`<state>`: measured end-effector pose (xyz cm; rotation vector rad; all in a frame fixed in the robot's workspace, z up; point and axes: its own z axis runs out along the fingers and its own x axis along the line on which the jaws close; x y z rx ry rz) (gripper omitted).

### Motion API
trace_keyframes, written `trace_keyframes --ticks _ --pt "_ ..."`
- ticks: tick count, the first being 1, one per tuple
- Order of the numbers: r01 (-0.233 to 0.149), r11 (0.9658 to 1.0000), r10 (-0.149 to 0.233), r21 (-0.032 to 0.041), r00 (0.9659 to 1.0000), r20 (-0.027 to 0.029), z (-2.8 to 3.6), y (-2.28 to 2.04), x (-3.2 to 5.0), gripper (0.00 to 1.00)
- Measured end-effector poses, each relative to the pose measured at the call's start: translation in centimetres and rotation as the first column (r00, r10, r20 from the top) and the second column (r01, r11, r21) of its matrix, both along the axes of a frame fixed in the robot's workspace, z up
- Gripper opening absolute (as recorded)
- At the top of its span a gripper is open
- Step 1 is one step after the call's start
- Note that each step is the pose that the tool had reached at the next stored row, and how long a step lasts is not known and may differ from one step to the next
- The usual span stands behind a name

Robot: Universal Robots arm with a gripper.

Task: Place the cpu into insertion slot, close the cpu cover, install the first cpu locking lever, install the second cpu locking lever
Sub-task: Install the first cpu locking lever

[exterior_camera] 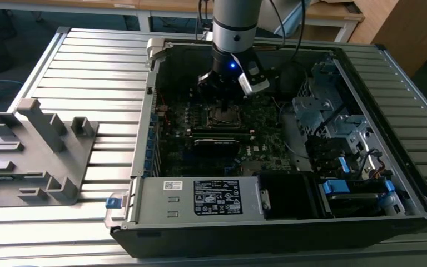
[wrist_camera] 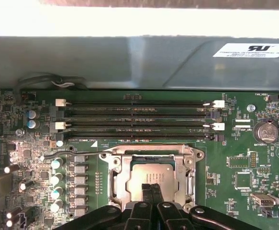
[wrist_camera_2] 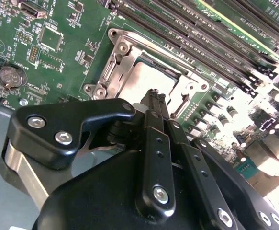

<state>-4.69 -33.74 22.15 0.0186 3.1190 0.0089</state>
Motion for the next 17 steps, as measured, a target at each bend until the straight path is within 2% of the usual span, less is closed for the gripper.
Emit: trace_keyframes --ticks 6,17 --pt "0.0 1.0 0.0 0.0001 1.0 0.0 0.55 0.0 0.0 0.11" --pt "0.0 1.0 0.0 0.0003 1.0 0.0002 0.69 0.0 0.0 0.11"
